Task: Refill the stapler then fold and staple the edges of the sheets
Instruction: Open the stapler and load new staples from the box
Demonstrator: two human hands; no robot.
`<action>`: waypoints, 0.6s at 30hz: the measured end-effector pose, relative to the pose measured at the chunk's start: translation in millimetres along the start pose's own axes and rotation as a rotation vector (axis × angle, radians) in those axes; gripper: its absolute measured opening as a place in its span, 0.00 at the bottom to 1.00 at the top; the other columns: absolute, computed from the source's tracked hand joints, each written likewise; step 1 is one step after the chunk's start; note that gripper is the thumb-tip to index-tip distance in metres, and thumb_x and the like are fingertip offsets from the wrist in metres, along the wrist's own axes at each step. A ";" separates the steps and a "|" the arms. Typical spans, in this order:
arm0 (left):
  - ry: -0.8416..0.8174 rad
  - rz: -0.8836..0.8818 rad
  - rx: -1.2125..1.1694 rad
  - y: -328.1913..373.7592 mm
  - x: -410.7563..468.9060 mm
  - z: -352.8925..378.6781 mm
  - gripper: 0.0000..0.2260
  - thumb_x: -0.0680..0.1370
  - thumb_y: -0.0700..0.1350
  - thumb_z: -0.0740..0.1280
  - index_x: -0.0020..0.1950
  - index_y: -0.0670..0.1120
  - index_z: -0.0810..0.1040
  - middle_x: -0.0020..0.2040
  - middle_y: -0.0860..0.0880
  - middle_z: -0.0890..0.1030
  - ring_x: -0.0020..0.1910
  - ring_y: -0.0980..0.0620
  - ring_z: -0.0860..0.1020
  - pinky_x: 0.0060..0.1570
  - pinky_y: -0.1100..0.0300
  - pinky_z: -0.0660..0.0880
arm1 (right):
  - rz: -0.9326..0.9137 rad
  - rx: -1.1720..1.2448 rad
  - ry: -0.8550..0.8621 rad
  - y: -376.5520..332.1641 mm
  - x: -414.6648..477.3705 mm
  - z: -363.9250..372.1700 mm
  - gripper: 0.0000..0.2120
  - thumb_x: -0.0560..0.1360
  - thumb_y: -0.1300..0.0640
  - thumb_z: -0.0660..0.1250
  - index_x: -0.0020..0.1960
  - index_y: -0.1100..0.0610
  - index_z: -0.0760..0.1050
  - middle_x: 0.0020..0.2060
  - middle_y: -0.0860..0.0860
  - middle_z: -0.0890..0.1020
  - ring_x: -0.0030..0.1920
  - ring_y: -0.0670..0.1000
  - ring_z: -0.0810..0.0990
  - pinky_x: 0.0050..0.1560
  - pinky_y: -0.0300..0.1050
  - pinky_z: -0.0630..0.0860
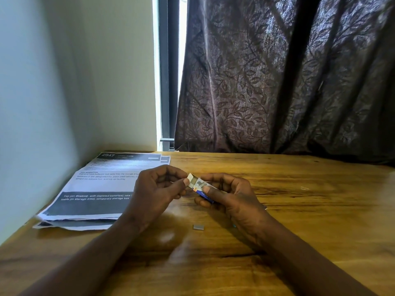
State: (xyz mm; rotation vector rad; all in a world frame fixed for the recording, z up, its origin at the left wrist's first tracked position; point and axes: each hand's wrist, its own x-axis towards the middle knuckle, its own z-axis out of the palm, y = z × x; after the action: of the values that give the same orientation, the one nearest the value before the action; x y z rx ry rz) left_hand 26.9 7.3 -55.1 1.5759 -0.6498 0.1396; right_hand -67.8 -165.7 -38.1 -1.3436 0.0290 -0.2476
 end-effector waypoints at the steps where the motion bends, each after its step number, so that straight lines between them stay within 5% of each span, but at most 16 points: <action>1: -0.020 0.005 0.003 0.5 -0.8 0.6 0.05 0.74 0.37 0.75 0.48 0.45 0.85 0.40 0.45 0.87 0.38 0.46 0.86 0.40 0.53 0.83 | -0.010 0.004 0.004 0.3 -0.1 -0.4 0.10 0.76 0.70 0.71 0.56 0.62 0.82 0.52 0.61 0.86 0.47 0.58 0.88 0.43 0.42 0.84; 13: -0.153 0.035 -0.016 4.0 -5.1 5.0 0.15 0.73 0.43 0.74 0.59 0.47 0.81 0.47 0.44 0.87 0.41 0.44 0.87 0.40 0.56 0.83 | -0.264 -0.231 0.047 4.2 1.8 -4.0 0.09 0.75 0.66 0.73 0.55 0.60 0.81 0.48 0.58 0.87 0.42 0.55 0.88 0.40 0.43 0.84; 18: -0.121 0.008 -0.079 3.1 -2.9 4.5 0.14 0.75 0.42 0.72 0.61 0.47 0.82 0.45 0.44 0.87 0.40 0.47 0.85 0.41 0.55 0.82 | -0.088 0.006 -0.054 -2.6 2.5 -5.2 0.14 0.82 0.70 0.59 0.59 0.62 0.81 0.50 0.62 0.87 0.49 0.59 0.88 0.47 0.44 0.85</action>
State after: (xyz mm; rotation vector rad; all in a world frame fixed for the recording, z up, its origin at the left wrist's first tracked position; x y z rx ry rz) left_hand 21.7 4.0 -54.3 1.5143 -0.7477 0.0247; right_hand -66.6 -171.7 -36.5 -1.3468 -0.0769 -0.2855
